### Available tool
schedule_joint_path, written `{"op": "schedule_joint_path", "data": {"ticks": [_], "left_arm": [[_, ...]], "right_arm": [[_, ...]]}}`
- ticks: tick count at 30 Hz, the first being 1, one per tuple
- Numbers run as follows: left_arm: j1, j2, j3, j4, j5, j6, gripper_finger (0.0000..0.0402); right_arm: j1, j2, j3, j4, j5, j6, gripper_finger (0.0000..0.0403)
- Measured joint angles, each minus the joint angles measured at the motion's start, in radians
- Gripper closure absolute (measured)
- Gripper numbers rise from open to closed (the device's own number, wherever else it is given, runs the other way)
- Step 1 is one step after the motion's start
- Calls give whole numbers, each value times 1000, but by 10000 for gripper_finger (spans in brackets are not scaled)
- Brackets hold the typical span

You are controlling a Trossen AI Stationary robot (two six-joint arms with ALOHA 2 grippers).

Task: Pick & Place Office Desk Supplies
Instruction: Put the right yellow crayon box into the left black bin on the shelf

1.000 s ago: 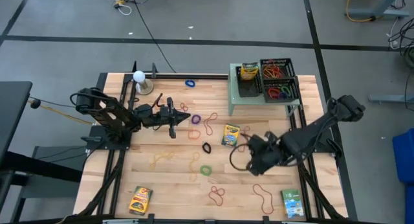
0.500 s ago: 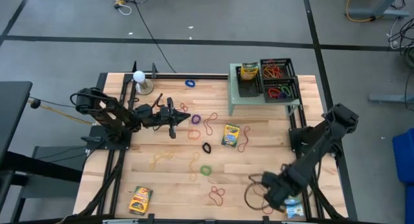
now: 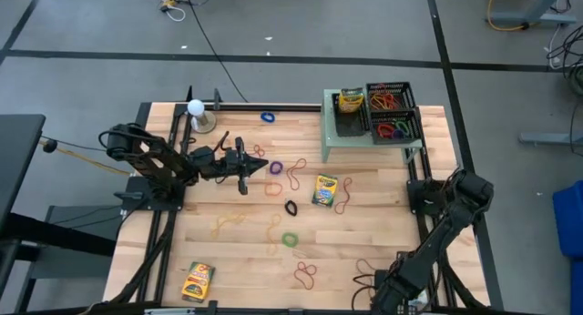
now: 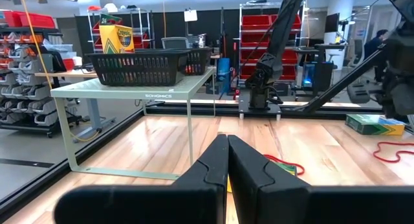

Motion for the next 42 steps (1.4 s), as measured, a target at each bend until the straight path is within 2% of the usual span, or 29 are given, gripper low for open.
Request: {"op": "schedule_joint_path", "data": {"ticks": [8, 10, 14, 17, 22, 27, 36, 42], "left_arm": [[0, 0, 0, 1, 0, 3, 391], [1, 0, 0, 1, 0, 3, 391], [1, 0, 0, 1, -1, 3, 391], [0, 0, 0, 1, -1, 3, 391], [0, 0, 0, 1, -1, 4, 391], [0, 0, 0, 0, -1, 6, 391], [0, 0, 0, 0, -1, 18, 391], [0, 0, 0, 0, -1, 22, 391]], "right_arm": [[-54, -1, 0, -71, 214, -3, 400], [-73, -1, 0, -109, 229, -5, 400], [-100, -41, 0, -176, 162, -55, 400], [-86, -53, 4, -160, 54, -110, 400], [-39, -48, -64, 0, -58, -138, 400], [-32, -47, -141, 91, -68, -76, 401], [-111, -56, -141, -35, 104, -130, 401], [-192, -56, -140, -138, 304, -199, 401]]}}
